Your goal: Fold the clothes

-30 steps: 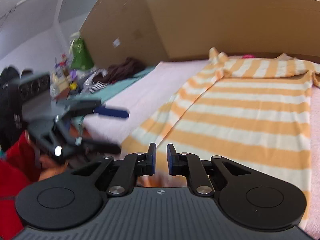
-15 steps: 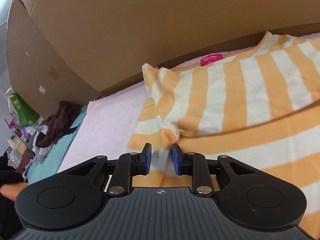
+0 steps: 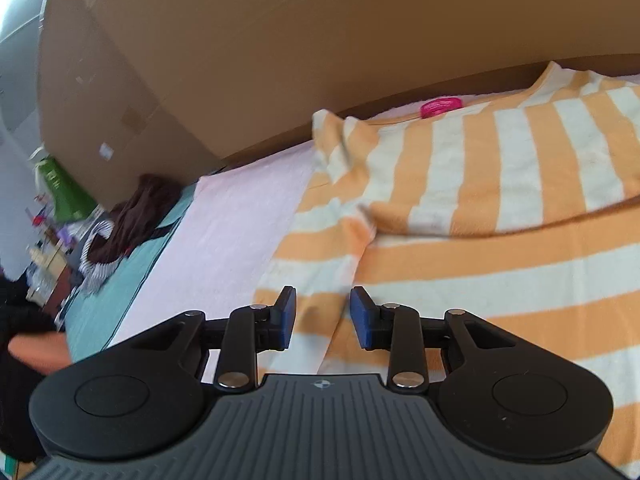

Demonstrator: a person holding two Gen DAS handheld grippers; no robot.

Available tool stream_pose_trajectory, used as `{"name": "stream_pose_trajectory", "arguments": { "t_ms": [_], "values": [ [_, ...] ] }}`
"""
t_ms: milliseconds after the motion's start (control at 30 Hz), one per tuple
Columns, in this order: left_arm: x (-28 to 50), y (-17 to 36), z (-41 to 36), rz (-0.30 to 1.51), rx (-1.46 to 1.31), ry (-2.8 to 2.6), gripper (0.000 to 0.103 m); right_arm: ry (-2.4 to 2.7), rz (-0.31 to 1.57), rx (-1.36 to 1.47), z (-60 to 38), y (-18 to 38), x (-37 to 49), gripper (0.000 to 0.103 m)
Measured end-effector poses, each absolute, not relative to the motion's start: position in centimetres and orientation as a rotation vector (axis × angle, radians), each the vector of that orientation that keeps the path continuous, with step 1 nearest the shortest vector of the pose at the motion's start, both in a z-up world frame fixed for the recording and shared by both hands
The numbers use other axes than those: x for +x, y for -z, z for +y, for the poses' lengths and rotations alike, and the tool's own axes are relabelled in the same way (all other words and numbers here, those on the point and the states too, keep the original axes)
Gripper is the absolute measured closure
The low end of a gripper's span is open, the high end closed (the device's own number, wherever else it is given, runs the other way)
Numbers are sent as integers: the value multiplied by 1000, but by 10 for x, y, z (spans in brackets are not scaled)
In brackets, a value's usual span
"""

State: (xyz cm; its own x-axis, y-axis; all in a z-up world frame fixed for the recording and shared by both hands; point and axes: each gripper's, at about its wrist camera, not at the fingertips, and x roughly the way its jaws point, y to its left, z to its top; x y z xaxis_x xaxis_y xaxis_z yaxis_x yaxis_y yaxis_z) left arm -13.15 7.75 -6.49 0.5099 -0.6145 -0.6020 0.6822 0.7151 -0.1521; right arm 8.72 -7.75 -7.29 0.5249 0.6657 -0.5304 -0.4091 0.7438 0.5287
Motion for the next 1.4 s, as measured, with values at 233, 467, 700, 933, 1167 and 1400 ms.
{"name": "stream_pose_trajectory", "arguments": {
  "t_ms": [233,467,700,933,1167,1400],
  "values": [
    [-135,66,65,672,161,835,14,-645,723,398,-97,76,67,101],
    [-133,65,62,687,190,845,13,-646,662,417,-98,73,56,81],
    [-131,65,57,703,208,847,9,-754,777,474,-77,89,61,91],
    [-113,58,60,721,161,805,15,-679,760,455,-66,63,89,81],
    [-104,59,66,738,181,760,15,-505,730,530,-84,83,138,103],
    [-55,30,69,613,250,594,7,-513,583,683,-128,75,118,84]
  ]
}}
